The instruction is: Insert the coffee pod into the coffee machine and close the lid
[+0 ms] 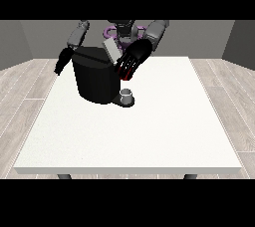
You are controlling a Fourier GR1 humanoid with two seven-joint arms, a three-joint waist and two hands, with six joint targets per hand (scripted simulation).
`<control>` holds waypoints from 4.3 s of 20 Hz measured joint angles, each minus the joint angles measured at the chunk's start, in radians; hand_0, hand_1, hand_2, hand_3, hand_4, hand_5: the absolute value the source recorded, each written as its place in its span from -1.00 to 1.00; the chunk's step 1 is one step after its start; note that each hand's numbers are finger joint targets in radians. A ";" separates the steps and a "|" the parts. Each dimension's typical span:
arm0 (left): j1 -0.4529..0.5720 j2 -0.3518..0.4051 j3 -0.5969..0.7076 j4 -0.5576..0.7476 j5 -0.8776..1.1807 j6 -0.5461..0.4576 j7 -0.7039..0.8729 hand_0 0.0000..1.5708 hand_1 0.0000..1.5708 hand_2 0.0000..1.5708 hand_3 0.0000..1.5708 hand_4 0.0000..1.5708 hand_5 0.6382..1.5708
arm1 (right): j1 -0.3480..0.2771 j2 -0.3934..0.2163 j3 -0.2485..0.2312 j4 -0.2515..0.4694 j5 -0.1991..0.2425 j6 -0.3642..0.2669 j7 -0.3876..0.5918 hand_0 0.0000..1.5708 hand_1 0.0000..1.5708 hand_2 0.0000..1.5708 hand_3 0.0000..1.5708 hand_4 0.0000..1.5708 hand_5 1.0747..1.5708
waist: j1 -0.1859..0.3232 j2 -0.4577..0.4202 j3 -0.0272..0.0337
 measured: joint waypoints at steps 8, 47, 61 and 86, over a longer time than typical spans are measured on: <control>0.111 -0.087 -0.014 -0.020 0.022 -0.049 0.017 -1.00 -1.00 -0.89 -1.00 -1.00 1.00 | 0.092 -0.005 -0.059 0.098 -0.040 0.001 -0.036 -1.00 -1.00 -1.00 -1.00 -1.00 1.00 | 0.112 -0.149 -0.0010; 0.890 -0.521 0.207 -0.296 0.651 -0.118 0.048 -1.00 -1.00 -1.00 -1.00 -0.55 1.00 | 0.165 -0.069 -0.054 -0.028 -0.135 0.192 0.042 -1.00 -1.00 -1.00 -1.00 -0.86 1.00 | 0.456 -0.616 -0.0018; 0.997 -0.514 0.080 -0.607 0.770 -0.101 0.148 -1.00 -1.00 -1.00 -1.00 -0.55 1.00 | -0.006 -0.092 -0.152 0.126 -0.260 0.230 0.082 -1.00 -1.00 -1.00 -1.00 -1.00 1.00 | 0.501 -0.466 -0.0017; 1.093 -0.433 0.066 -0.806 0.810 -0.062 0.173 -1.00 -1.00 -1.00 -1.00 -0.48 1.00 | -0.246 -0.078 -0.061 0.263 -0.190 0.221 0.056 -1.00 -1.00 -1.00 -1.00 -0.85 1.00 | 0.475 -0.312 -0.0001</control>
